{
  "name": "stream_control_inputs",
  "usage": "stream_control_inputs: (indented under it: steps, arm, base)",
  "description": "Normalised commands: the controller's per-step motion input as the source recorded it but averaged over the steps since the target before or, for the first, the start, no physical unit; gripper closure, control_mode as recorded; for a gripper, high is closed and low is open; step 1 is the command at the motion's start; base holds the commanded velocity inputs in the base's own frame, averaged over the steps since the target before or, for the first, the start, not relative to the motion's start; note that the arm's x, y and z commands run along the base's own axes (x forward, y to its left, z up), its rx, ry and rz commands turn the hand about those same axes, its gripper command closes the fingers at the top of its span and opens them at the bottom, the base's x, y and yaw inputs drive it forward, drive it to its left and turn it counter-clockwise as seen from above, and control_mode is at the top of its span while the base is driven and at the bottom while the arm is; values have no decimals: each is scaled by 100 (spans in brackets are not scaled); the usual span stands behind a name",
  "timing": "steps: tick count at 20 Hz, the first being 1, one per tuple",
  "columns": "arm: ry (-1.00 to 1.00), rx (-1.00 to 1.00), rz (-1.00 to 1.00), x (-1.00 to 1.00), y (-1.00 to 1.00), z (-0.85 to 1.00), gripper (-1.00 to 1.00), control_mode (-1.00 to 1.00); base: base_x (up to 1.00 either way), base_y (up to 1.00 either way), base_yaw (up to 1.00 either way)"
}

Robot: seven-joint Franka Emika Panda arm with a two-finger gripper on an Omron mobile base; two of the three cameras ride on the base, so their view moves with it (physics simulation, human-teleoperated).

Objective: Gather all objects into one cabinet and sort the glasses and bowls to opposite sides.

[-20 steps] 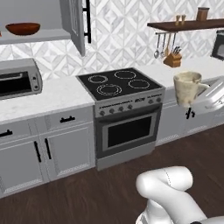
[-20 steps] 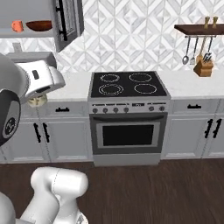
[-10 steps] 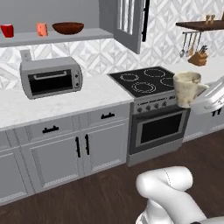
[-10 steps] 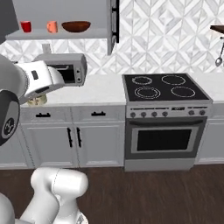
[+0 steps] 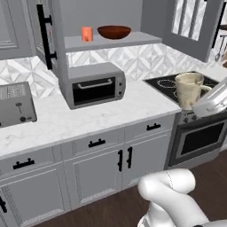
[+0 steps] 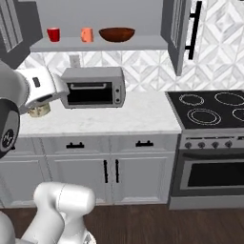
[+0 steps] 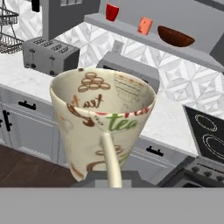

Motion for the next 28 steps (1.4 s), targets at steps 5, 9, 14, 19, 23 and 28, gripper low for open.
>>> stream_control_inputs:
  steps: [5, 9, 14, 19, 23, 28]
  arm:
    - [0, 0, 0, 0, 0, 0, 100, 100]
    - [0, 0, 0, 0, 0, 0, 100, 100]
    - [0, 0, 0, 0, 0, 0, 100, 100]
    - [0, 0, 0, 0, 0, 0, 100, 100]
    - [0, 0, 0, 0, 0, 0, 100, 100]
    - [0, 0, 0, 0, 0, 0, 100, 100]
  base:
    - [100, 41, -1]
    - [100, -8, 0]
    - [100, 70, 0]
    - [100, 23, 0]
    - [75, -23, 3]
    - [19, -49, 13]
